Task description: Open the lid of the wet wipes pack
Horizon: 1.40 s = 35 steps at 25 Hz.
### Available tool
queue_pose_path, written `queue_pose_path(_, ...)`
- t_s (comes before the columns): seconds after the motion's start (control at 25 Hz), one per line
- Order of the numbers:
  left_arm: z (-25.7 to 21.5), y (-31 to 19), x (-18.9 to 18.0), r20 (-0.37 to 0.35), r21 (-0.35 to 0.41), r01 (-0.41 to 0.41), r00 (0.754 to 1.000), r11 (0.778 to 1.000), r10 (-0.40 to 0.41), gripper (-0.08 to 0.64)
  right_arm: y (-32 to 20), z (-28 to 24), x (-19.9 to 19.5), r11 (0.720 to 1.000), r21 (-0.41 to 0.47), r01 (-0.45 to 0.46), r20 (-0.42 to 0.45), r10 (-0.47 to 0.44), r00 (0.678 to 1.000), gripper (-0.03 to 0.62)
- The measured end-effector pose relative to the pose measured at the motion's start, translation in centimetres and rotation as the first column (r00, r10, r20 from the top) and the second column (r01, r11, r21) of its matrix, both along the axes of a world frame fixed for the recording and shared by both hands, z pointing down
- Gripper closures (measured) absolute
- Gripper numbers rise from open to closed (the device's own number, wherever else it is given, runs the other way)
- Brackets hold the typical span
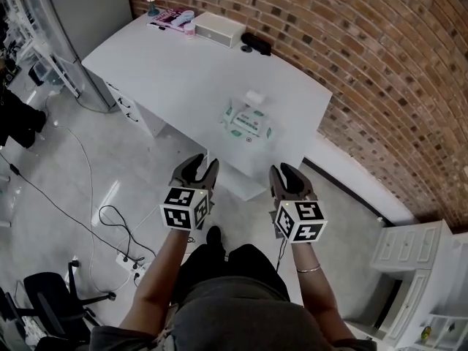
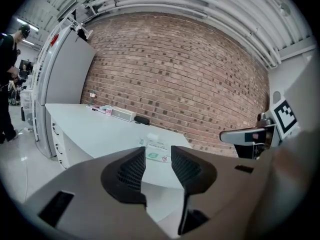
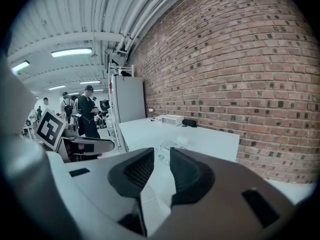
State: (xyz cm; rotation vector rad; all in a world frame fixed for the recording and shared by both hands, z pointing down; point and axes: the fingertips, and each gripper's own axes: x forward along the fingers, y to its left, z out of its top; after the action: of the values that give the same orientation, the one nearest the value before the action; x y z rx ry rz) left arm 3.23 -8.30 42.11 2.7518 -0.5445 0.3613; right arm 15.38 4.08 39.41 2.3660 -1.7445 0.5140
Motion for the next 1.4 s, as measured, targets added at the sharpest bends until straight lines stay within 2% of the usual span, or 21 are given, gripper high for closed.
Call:
queue_pose_path(0.28, 0.6, -1.9, 1.5, 0.015, 0.002, -0.014, 1.0, 1.0, 0.014, 0.41, -2.0, 0.3, 1.6, 1.0, -0.029, -0.004, -0.025, 0.003, 1.0, 0.486)
queue_pose_path(0.52, 1.4, -2.9, 3.2, 0.047, 0.022, -0.019, 0.999, 1.0, 0.018, 0.41, -3.9, 0.7, 3.2, 0.998, -0.053, 0.029, -0.051, -0.032, 0.998, 0.486)
queue_pose_path(1.04, 2.9, -5.7, 6.9, 0.09, -0.008, 0.043, 0.995, 0.999, -0.042, 0.408, -8.6, 1.6, 7.7, 0.984, -0.112, 0.137, -0.089, -0.147, 0.985, 0.489)
queue_pose_path(1.4, 4.2, -7.4, 8.9, 0.103, -0.033, 0.087, 0.991, 0.996, -0.083, 0.408, -11.8, 3.0, 9.4, 0.956, -0.168, 0.241, -0.105, -0.26, 0.96, 0.486)
